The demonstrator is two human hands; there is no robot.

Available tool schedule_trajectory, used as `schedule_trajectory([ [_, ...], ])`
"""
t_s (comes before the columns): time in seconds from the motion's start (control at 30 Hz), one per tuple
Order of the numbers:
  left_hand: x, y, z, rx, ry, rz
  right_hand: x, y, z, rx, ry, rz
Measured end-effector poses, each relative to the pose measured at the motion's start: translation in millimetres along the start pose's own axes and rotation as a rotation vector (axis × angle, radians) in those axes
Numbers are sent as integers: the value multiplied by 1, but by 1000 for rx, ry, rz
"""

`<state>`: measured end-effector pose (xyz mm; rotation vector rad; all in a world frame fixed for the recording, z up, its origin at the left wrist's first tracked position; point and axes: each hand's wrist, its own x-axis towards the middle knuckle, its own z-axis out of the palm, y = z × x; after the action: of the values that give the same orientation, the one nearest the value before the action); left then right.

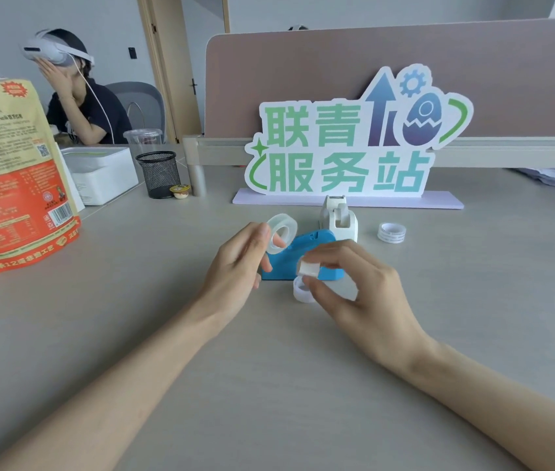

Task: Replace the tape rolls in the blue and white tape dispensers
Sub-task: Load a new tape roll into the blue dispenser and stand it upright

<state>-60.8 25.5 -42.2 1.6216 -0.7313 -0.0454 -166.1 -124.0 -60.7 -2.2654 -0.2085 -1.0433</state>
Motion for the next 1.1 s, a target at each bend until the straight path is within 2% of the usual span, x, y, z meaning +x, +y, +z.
schedule_trajectory([
  [0.2, -5, 1, 8, 39, -101, -16, 3, 4, -2, 177, 81, 137],
  [0.4, -10, 5, 12, 60, -159, 14, 6, 3, -4, 256, 111, 256],
  [0.77, -16, 10, 16, 122, -182, 89, 5, 5, -3, 246, 87, 242],
  [1.1, -15, 0, 14, 253, -200, 134, 7, 0, -6, 272, 76, 366],
])
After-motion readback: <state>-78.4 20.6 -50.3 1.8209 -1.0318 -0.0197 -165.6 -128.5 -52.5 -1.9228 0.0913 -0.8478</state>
